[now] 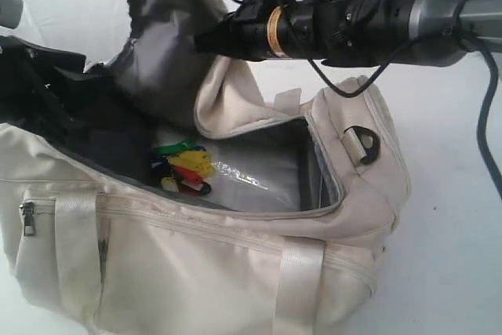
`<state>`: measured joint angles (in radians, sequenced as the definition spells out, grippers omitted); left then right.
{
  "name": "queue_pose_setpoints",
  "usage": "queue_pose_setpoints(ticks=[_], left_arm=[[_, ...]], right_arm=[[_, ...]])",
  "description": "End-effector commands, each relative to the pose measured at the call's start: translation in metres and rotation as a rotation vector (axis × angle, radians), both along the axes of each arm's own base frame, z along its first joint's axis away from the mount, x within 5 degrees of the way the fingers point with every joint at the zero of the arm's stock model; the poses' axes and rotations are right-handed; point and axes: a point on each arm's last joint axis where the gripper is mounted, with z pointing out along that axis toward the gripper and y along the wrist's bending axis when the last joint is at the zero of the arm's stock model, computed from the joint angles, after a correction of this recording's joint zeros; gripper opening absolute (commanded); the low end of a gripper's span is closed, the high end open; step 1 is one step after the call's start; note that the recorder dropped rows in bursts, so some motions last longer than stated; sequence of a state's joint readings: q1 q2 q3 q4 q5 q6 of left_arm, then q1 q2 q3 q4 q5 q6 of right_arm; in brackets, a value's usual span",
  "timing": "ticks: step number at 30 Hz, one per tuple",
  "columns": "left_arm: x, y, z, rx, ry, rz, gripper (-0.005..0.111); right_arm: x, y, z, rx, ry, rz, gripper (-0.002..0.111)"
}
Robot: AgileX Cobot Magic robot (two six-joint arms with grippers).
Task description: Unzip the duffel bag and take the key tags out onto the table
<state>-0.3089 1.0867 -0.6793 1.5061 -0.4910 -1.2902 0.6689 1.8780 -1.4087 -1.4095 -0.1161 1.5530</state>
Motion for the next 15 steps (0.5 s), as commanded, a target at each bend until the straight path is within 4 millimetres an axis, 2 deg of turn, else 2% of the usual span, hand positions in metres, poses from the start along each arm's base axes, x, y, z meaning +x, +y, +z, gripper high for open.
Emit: queue_pose_setpoints(ticks=[1,4,8,15], left_arm=[[-0.004,-0.001,-0.002,0.025,0.019,-0.024,0.051],[-0.008,0.000,-0.014,0.040,0.060,-0.031,0.051],[-0.015,0.000,-0.032,0.052,0.114,-0.052,0.051],[-0.024,0.003,-0.053,0.102,0.172,-0.071,0.051]], right_arm=[[0.021,-0.025,0.009,0.181,0.131,-0.202,0.000],[0.032,-0.041,0.010,0.307,0.222,-0.297,0.000],[0.041,-0.053,0.008,0.420,0.303,-0.325,0.000],[0.045,-0.048,-0.005,0.436,0.351,-0.308,0.001]])
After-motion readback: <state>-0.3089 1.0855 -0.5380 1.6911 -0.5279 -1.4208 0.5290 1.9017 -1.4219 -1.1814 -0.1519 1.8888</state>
